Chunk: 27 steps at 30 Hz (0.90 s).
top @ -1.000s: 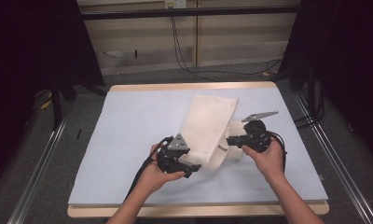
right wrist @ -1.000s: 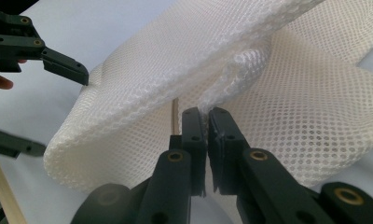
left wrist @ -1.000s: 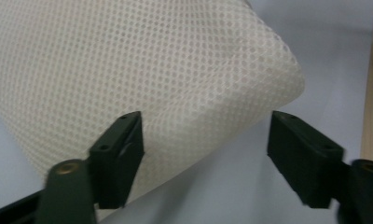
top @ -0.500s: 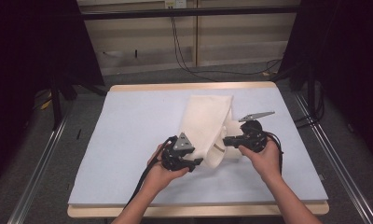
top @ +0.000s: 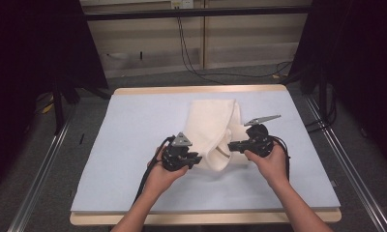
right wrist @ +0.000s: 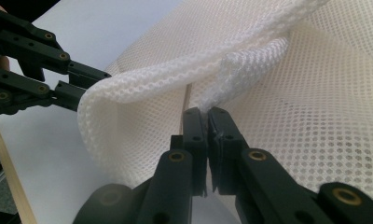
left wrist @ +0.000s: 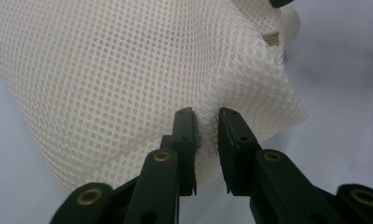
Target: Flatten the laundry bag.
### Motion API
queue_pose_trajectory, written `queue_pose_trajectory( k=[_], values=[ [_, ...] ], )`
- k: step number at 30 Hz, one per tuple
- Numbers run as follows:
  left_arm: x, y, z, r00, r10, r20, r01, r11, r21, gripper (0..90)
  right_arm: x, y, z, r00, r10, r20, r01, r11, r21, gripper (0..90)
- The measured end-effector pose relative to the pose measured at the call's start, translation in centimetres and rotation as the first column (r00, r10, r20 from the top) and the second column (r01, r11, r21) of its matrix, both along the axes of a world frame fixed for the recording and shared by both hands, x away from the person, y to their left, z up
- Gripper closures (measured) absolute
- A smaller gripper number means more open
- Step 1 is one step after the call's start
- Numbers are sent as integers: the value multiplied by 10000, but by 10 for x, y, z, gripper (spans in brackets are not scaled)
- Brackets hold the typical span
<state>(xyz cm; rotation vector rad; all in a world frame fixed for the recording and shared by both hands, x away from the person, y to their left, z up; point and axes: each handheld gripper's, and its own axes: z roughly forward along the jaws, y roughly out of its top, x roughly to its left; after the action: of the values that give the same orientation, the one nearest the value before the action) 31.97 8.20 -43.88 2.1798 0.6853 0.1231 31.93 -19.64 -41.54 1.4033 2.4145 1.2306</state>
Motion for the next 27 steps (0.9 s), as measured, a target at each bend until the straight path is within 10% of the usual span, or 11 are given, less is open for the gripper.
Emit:
queue_pose_trajectory(
  k=[6,11,17,20,27],
  values=[
    [-4,1,9,9941,-901,606,970,9874,-1247,300,3,5,3,10000,57,48,-56,10000,-48,862],
    [-10,-15,10,9906,-1067,856,1137,9902,-813,157,3,10,5,9998,135,111,-135,9999,-50,862],
    [-4,-19,2,9954,-325,901,333,9994,-71,472,3,12,4,9998,166,147,-165,9998,-84,861],
    [1,-11,5,9972,729,-166,-735,9966,-377,769,3,10,4,9996,208,191,-207,9998,-77,841],
    [12,23,11,9829,1790,-431,-1822,9793,-883,806,1,2,2,9992,-12,397,21,9998,-209,631]
  ],
)
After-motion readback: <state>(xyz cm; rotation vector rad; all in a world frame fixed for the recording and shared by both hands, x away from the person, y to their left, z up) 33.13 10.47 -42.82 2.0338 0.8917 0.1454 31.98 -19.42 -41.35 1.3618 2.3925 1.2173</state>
